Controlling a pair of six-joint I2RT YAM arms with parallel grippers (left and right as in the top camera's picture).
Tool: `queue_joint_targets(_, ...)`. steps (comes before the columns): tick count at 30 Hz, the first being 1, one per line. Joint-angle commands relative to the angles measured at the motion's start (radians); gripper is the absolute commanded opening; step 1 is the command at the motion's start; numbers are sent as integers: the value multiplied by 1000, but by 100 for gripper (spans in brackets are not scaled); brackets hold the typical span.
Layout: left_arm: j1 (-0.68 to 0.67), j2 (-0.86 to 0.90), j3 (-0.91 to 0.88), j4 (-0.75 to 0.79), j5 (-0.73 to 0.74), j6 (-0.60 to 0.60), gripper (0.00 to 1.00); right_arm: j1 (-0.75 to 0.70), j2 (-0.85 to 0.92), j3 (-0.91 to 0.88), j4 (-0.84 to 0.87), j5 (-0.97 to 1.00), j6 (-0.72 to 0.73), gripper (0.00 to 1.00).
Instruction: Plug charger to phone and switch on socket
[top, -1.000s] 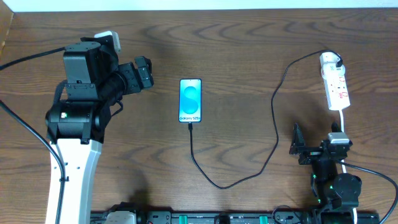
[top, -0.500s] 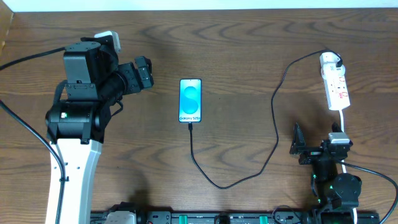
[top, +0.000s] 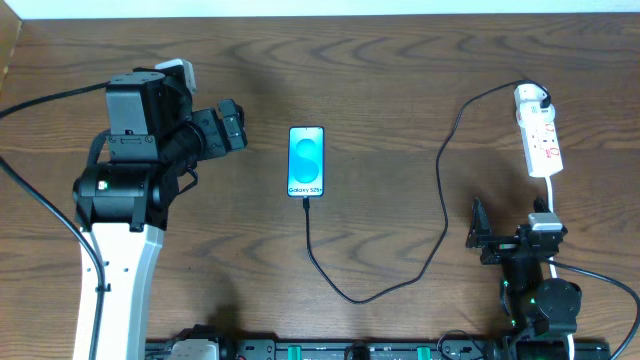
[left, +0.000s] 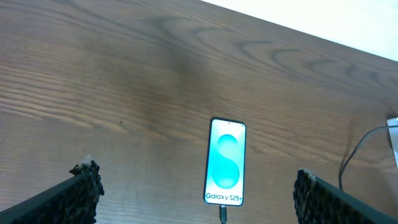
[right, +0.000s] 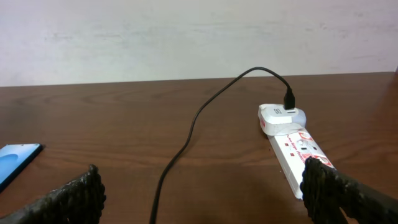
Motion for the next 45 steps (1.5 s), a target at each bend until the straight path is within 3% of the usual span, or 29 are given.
queue_joint_targets(1,4,-48,-25,3,-52,18,98,5,-10,-3,-2,8,-4,99)
queue_joint_targets(6,4,-201,-221,176,-63,86,98,5,-10,-4,-2,8,-4,99)
queue_joint_targets(14,4,-531,-696,658,-63,107,98,5,-10,-4,-2,8,-4,99)
queue_joint_targets(22,4,-845,-1062,877,-63,176,98,5,-10,-4,-2,8,-4,99)
queue_joint_targets(33,4,-1109,-1313,952,-71,197,98,5,-10,-4,-2,8,-4,99)
queue_joint_targets(38,4,-1220,-1328,854,-71,243,98,5,-10,-3,-2,8,-4,99)
queue_joint_targets(45,3,-1226,-1328,718,-74,244,98,5,-10,-4,-2,8,-4,99)
